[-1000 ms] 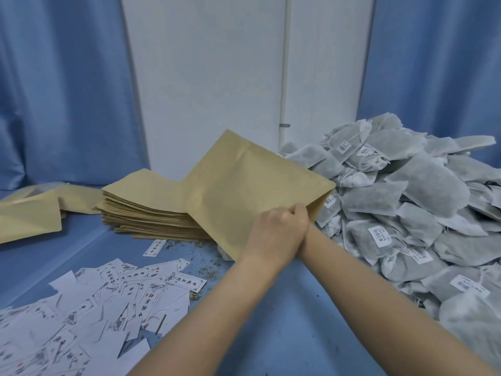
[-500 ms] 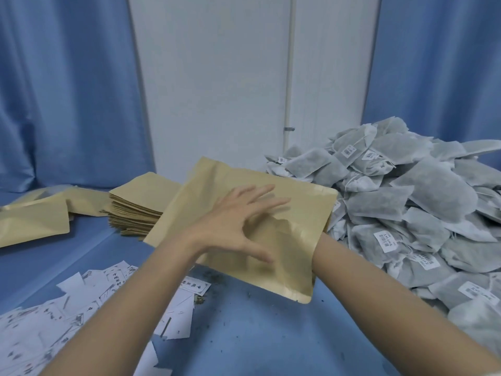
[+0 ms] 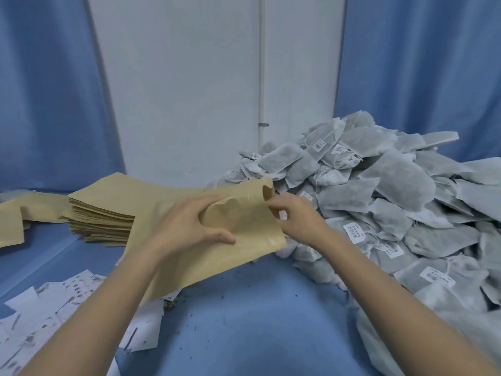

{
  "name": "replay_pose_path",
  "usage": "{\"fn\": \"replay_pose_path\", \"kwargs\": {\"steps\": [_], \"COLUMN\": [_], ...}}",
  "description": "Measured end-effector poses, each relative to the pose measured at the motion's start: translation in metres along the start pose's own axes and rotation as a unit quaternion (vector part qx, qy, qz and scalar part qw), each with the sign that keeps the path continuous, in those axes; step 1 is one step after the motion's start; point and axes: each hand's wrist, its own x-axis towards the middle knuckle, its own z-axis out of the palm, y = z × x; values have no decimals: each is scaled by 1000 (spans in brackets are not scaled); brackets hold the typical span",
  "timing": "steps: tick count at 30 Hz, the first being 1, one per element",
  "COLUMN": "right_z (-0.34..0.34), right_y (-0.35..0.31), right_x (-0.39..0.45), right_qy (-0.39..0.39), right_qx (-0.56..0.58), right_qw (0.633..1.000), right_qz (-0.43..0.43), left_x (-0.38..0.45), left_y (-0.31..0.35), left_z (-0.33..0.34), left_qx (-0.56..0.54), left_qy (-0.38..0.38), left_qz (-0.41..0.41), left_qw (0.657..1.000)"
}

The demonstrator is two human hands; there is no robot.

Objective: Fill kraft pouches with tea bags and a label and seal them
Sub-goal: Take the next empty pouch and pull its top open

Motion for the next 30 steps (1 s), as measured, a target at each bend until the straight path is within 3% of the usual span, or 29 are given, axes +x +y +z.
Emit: {"fn": "replay_pose_path", "kwargs": {"steps": [2, 4, 5, 8, 10, 13, 17, 20, 22, 26, 27, 28, 30], "right_z": [-10, -23, -27, -35, -33, -27, -22, -15, -7, 7, 11, 13, 13], "right_y": [34, 61, 71, 88, 94, 93, 77, 66, 57, 37, 36, 36, 43], "right_x": [-14, -24, -26, -30, -32, -39, -49, -50, -45, -27, -25, -23, -24], "right_qy": [132, 293, 334, 293, 284, 345, 408, 350, 267, -74, -108, -96, 30], "right_qx": [-59, -144, -176, -173, -139, -49, 133, 190, 215, 175, 162, 164, 152], "right_qw": [989, 936, 905, 870, 883, 901, 875, 888, 915, 970, 973, 974, 977], "right_qz": [38, 133, 198, 357, 347, 256, 226, 227, 214, 151, 124, 122, 148], "left_x": [1, 5, 8, 16, 19, 21, 23, 21, 18, 10, 9, 8, 9], "left_y": [-3, -3, -3, -2, -3, -5, -10, -13, -11, -8, -8, -9, -12], "left_z": [14, 27, 33, 49, 57, 63, 65, 63, 62, 55, 52, 49, 44], "left_qx": [-26, -49, -54, -57, -68, -72, -72, -77, -84, -78, -66, -58, -56], "left_qy": [12, 16, 17, 21, 24, 28, 26, 22, 21, 7, 6, 8, 11], "left_qz": [-23, -36, -38, -43, -43, -30, -44, -42, -28, 8, 15, 15, 2], "left_qw": [999, 998, 998, 997, 996, 997, 996, 996, 996, 997, 998, 998, 998]}}
